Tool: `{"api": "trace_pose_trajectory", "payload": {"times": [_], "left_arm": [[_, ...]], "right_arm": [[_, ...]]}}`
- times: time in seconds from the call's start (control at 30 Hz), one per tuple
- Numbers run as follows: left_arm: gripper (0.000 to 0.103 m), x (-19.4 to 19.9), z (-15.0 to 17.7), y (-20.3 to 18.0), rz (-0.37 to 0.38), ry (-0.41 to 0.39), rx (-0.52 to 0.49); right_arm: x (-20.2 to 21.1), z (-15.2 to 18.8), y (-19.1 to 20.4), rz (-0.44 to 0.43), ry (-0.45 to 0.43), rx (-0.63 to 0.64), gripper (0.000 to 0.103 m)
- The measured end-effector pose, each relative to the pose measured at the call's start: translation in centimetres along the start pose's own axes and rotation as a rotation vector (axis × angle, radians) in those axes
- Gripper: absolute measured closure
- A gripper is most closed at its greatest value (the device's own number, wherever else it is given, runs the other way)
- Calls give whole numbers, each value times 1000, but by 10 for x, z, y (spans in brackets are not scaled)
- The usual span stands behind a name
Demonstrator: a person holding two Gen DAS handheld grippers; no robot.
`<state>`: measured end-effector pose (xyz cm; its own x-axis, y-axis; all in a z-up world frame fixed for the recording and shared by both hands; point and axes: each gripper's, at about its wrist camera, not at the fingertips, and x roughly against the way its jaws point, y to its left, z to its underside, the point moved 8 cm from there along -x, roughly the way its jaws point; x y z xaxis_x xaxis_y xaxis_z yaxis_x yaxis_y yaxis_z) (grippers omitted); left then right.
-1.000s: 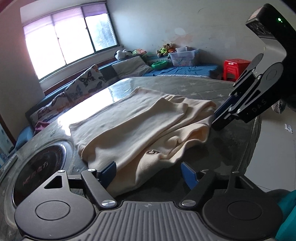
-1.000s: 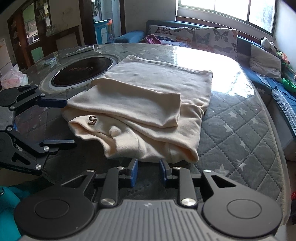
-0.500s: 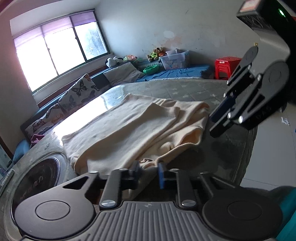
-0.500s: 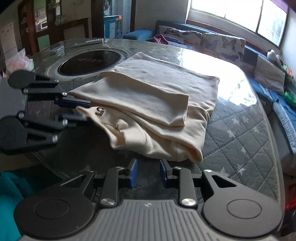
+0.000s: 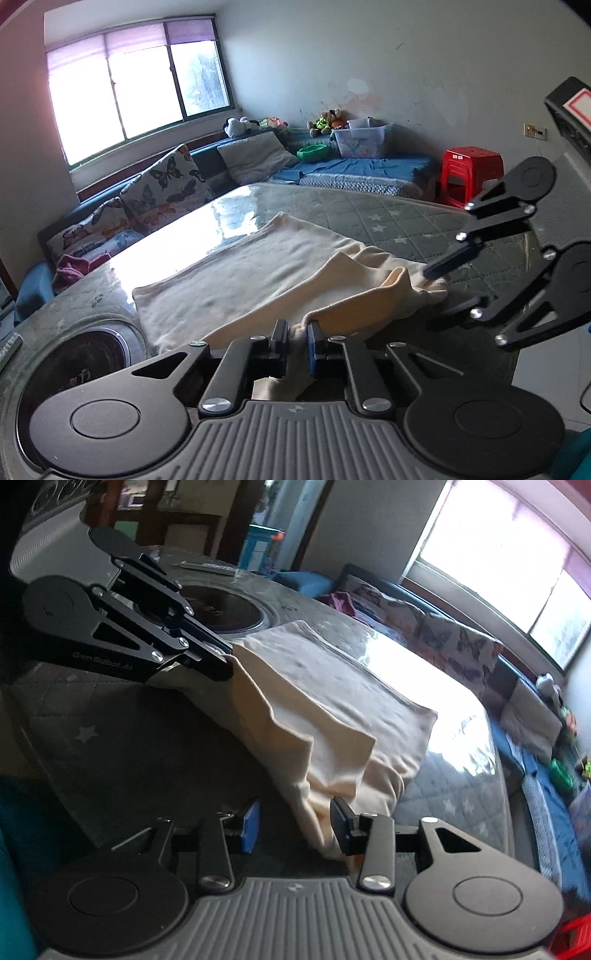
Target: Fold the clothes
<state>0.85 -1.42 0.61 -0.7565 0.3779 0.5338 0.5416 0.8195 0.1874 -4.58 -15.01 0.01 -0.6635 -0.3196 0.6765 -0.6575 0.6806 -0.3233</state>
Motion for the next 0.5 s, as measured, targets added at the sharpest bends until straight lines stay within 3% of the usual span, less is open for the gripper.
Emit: {"api": "trace_pose_trajectory", "payload": {"times": [0.27,0.33,0.37,0.47,0.5], "left_arm": [[91,-4,4,5,26,23,32],[87,-4,7,7,24,28,44],[87,-3,9,8,22,30,52],[77,1,19,12,6,41,68],[68,3,22,13,-1,45,72]], "right_arm": [[-30,-9,3,-30,1,89,68],[-35,-11,1,-47,3,81,87],[-36,-12,0,-59,4,70,88],[-35,-19,-6,-77,-5,34,91],[-35,-21,-8,-82,-8,22,91]]}}
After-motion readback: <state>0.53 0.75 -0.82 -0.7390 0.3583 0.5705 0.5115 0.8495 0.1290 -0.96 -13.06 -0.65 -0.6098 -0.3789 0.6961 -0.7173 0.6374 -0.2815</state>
